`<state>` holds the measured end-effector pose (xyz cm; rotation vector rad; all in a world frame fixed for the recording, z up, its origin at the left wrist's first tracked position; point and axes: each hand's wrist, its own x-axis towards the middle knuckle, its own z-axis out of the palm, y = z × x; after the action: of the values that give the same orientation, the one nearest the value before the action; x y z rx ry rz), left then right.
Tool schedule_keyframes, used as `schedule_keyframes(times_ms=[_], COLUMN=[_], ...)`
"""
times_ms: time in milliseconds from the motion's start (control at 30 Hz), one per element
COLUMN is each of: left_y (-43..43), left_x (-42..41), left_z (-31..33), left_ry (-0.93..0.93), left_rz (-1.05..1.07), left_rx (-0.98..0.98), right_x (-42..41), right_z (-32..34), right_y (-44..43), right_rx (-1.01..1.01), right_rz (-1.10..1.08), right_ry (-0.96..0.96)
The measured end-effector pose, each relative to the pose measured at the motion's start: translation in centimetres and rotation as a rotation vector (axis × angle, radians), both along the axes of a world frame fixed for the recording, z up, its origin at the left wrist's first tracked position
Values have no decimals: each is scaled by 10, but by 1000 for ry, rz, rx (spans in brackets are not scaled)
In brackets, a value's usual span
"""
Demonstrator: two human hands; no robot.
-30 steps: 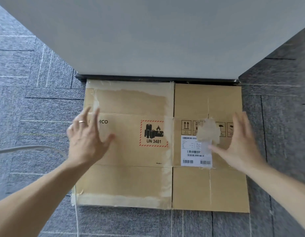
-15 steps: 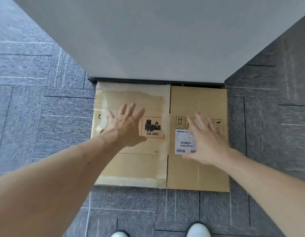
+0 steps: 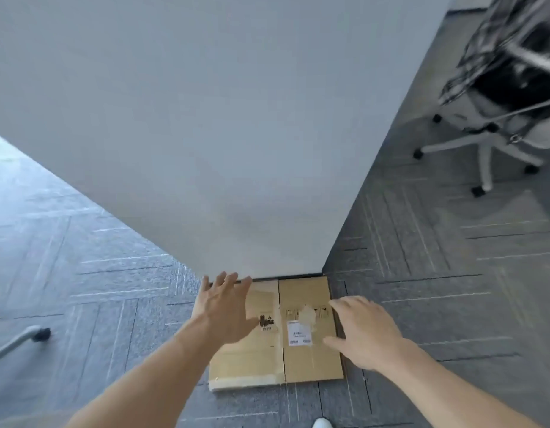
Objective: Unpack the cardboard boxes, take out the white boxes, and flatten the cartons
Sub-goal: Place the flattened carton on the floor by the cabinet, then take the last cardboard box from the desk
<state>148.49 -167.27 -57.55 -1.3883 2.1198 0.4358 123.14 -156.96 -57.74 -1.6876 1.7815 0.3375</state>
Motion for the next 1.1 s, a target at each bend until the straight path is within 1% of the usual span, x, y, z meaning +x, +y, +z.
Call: schedule_keyframes(times_ms=[100, 200, 233, 267, 300, 333, 433, 533, 633, 733, 800, 867, 1000, 1100], left_y=[1, 6, 6, 14, 17, 14, 37, 73, 125, 198, 256, 323, 470, 584], left_x=[-16, -40, -44, -61, -75, -83, -126, -167, -207, -255, -292, -331, -397, -437], left_z=[135, 253, 271, 315, 345, 359, 425, 450, 449, 447, 456, 471, 505, 518], left_ry=[59, 106, 117, 138, 166, 175, 290, 365, 335, 321, 339, 400, 540, 580], left_rz=[27, -19, -24, -94, -138, -152, -289, -408, -560, -754, -878, -989, -1187, -1307], left_rx=[-52, -133, -134, -180, -222, -241, -343, -339, -297, -269, -256, -247, -221, -190], right_x=[-26, -46, -47, -54, -58, -61, -75, -88, -97, -108, -113, -117, -128, -137], right_z=[135, 248, 264, 307, 338, 346, 407, 433, 446, 459, 469, 480, 499, 505], right_y=[16, 38, 40, 61, 71, 70, 120, 191, 279, 380, 451, 522, 668, 779], right_rx=[-106, -191, -215, -273, -290, -298, -381, -407, -329, -280, -255, -249, -253, -242], right_rz=[-88, -171, -178, -226, -257, -253, -367, -517, -643, -807, -928, -1044, -1250, -1390], right_ry=[-13, -27, -44, -20, -5, -2, 89, 156, 254, 326, 364, 399, 410, 430])
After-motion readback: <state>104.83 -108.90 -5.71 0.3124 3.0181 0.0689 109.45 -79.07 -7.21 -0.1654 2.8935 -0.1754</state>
